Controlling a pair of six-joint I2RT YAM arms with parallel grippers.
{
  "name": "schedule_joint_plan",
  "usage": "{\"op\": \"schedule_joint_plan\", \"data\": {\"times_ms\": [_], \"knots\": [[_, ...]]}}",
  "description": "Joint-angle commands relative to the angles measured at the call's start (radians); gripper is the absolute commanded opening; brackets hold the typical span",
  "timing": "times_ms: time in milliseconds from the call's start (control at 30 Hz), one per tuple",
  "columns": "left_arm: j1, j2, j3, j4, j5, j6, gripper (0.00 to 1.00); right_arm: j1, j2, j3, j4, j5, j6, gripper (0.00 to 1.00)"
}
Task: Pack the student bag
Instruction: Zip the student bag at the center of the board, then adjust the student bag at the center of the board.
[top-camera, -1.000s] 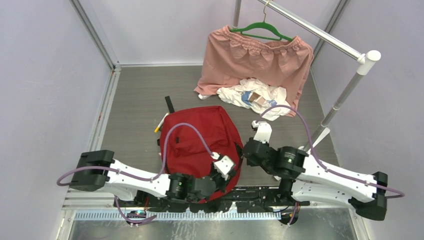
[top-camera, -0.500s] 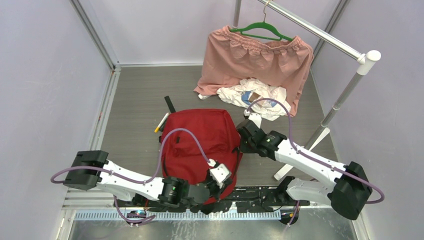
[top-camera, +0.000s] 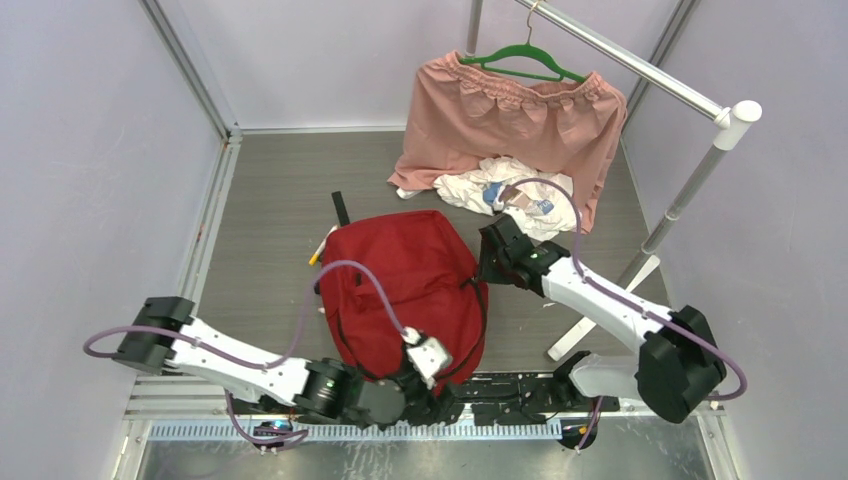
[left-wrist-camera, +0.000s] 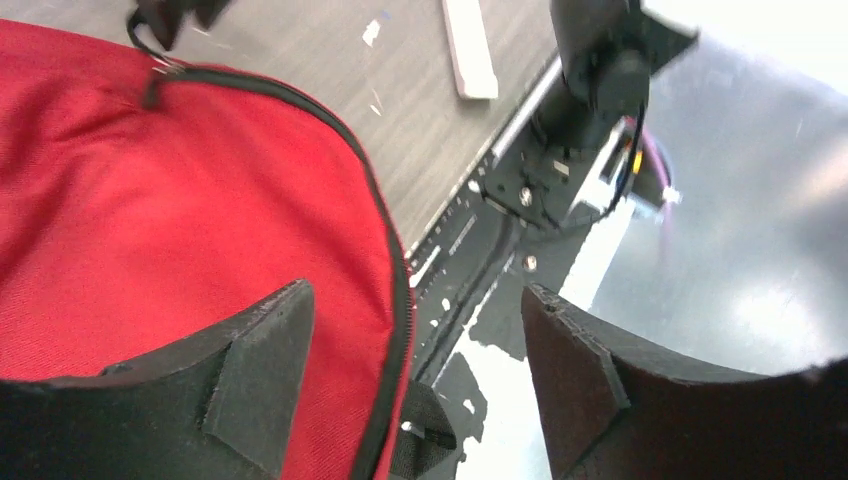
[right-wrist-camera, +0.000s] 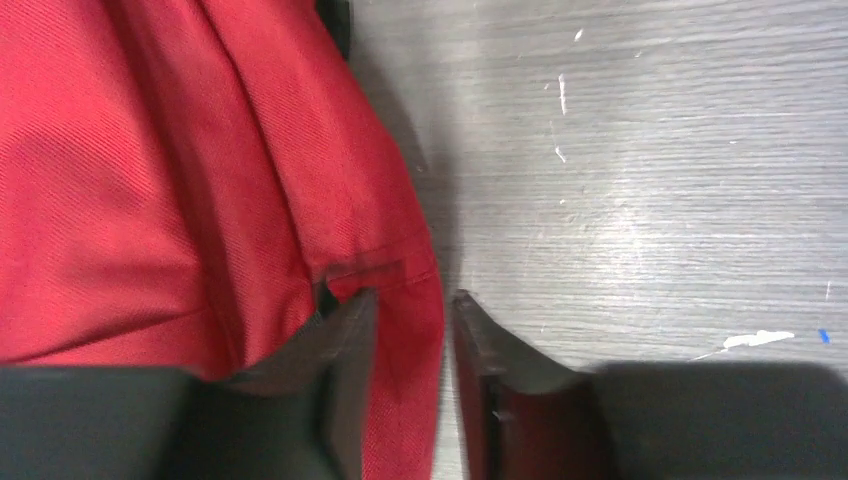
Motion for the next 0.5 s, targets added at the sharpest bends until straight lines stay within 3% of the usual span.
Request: {"op": "schedule_joint_plan", "data": {"times_ms": [0,67,133,200,333,467], "knots": [[0.005,-0.215,0.051,-0.169,-0.251,-0.105,0.78,-0.008,-0.141,0.064,0.005,0.074,-0.011,0.52],[0.039,-0.328,0.042,-0.312,-0.31,-0.178,0.78,-0.009,-0.206,0.072,-0.044,0.059,-0.01,0.65],[0.098,-0.445,0.038,-0.515,-0.358,-0.325,0.77,-0.006,-0.271,0.085,-0.094,0.049,-0.001,0.7],[0.162,-0.556,0.035,-0.73,-0.359,-0.442,0.74,0.0,-0.328,0.1,-0.13,0.029,0.015,0.72],[0.215,-0.716,0.036,-0.968,-0.365,-0.6,0.74,0.035,-0.386,0.122,-0.125,-0.046,0.051,0.72],[0.217,-0.737,0.033,-1.029,-0.335,-0.644,0.76,0.18,-0.319,0.136,-0.051,-0.099,0.069,0.71]]}}
